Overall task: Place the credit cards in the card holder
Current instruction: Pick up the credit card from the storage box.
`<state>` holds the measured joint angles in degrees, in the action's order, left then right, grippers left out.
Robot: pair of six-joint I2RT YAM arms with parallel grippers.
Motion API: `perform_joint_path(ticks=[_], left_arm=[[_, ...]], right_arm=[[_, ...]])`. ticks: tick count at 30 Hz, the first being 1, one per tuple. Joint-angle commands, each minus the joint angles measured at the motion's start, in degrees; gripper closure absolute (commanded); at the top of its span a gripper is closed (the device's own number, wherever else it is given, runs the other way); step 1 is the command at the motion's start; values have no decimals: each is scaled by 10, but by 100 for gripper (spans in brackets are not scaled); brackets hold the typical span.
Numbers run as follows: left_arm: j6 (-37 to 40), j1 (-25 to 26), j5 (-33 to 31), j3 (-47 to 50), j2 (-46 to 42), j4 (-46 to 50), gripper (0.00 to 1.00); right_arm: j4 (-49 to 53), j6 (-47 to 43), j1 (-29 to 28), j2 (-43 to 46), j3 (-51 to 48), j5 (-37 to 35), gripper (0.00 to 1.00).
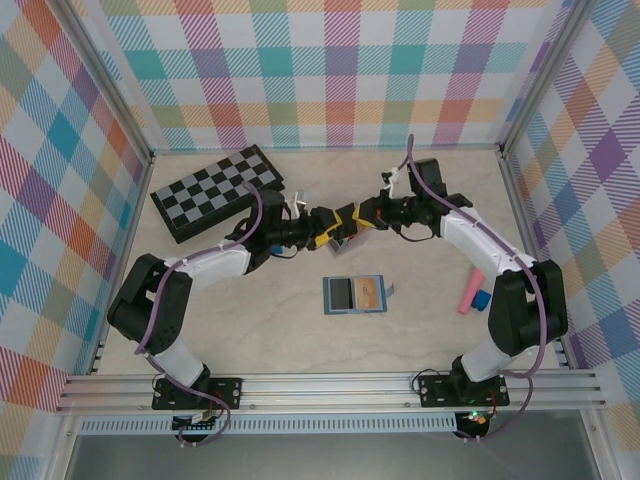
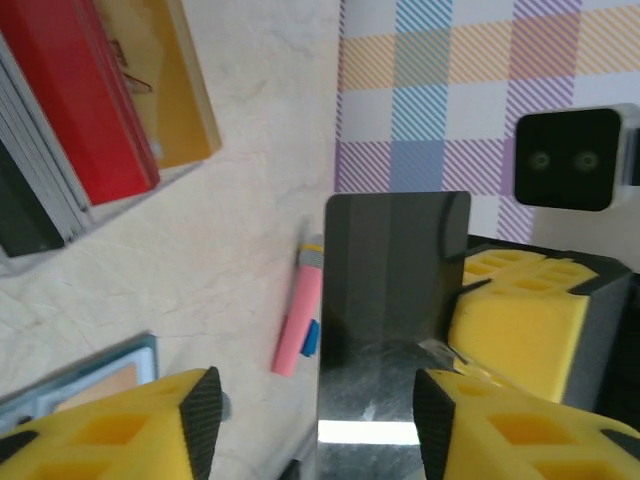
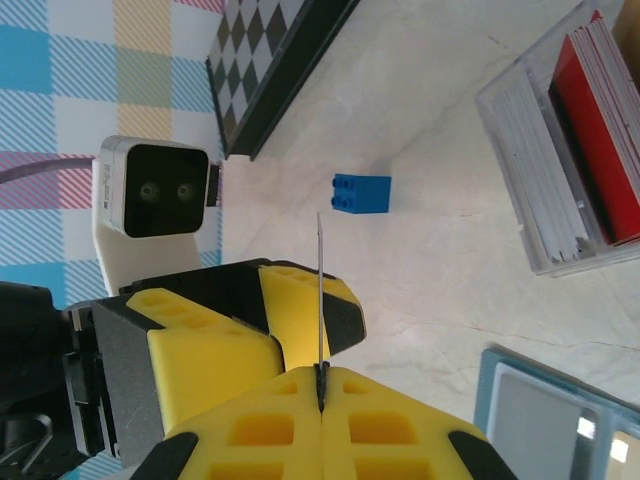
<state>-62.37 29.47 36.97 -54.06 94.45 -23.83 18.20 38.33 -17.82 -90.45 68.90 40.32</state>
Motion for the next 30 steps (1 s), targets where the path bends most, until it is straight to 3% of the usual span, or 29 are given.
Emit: perform_joint_path(ticks=[1,3,9,14,22,27,28,30], left_arm=[[-10,-8,31,-13,-3,-53,57],[-16,-8,33,-12,-3,-65,63],[-29,-8,34,-14,-2,-83,92],[-40,-8,33,-9,-2,-93,100],[-88,-8,37,6,11,-169,100],[-83,-8,40,8,12,-154,100],[-77,-8,38,8,11,-139,93],[-56,-8,30,5,6,-82,71]], right_arm=[[-46,28,8,0,-9,50,94],[-48,30,9,-5,-11,55,94],[-52,37,13,-12,-18,62,91],[-62,41,18,-10,-26,71,81],[-85,52,26,-14,-44,104,72],[-96,56,30,-9,-49,111,88],[-93,53,31,-5,-50,107,91],[-71,39,33,4,-50,91,94]])
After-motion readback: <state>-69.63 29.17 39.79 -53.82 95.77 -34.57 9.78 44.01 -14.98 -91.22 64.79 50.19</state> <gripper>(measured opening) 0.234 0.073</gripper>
